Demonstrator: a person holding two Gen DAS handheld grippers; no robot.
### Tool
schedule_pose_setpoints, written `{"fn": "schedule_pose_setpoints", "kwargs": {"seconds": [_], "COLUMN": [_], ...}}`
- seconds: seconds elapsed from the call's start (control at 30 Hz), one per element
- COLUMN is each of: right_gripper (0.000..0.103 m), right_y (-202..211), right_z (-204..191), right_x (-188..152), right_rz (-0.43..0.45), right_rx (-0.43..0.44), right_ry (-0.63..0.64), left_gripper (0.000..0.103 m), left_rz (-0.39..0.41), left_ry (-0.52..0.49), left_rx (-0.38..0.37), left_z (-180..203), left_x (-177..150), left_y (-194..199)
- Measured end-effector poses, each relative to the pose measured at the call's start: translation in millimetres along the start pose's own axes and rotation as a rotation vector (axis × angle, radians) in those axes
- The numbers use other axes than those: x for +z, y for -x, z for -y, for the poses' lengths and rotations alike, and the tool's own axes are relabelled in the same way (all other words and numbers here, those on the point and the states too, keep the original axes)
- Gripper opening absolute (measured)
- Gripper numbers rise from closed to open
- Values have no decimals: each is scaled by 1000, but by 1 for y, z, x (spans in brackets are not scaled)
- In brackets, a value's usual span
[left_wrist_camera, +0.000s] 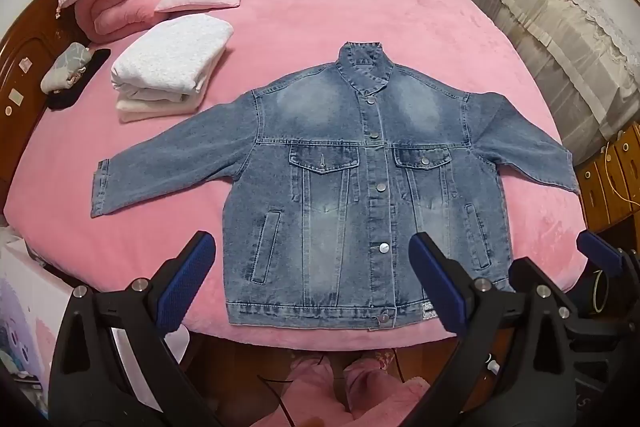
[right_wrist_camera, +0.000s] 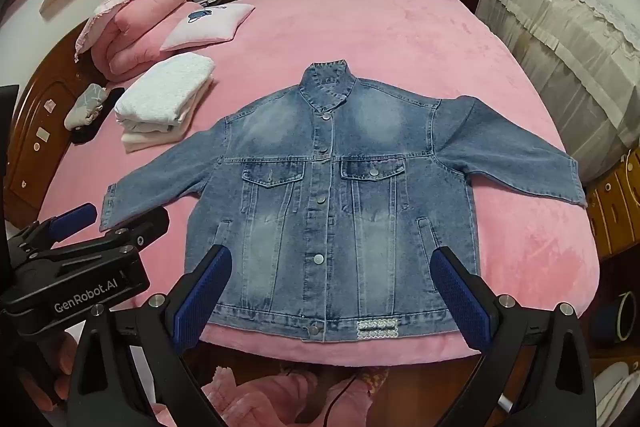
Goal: Fold large clothes
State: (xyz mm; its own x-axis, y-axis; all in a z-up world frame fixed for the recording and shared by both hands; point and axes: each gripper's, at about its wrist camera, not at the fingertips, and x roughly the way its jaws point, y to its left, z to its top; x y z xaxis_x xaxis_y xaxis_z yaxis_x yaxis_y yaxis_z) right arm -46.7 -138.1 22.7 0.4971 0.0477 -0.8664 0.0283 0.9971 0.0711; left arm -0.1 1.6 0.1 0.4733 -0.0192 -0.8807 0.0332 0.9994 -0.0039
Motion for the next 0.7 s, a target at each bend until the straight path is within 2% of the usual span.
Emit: {"fn": "schedule_pose_setpoints", "kwargs": {"seconds": [0.1, 0.7], "right_gripper": [101, 101], "right_y": [-1, -2], "right_z": [0, 2], "right_x": [1, -2], "right_rz": [-8, -15], "right_rx": [2, 0], "right_ry": [-3, -9], "left_gripper": [97, 95], "left_rz": [-1, 1], "left_ry": [-10, -17], "left_rx": [21, 26], "left_z": [2, 8], "left_x": [0, 0], "left_y": [0, 0]}}
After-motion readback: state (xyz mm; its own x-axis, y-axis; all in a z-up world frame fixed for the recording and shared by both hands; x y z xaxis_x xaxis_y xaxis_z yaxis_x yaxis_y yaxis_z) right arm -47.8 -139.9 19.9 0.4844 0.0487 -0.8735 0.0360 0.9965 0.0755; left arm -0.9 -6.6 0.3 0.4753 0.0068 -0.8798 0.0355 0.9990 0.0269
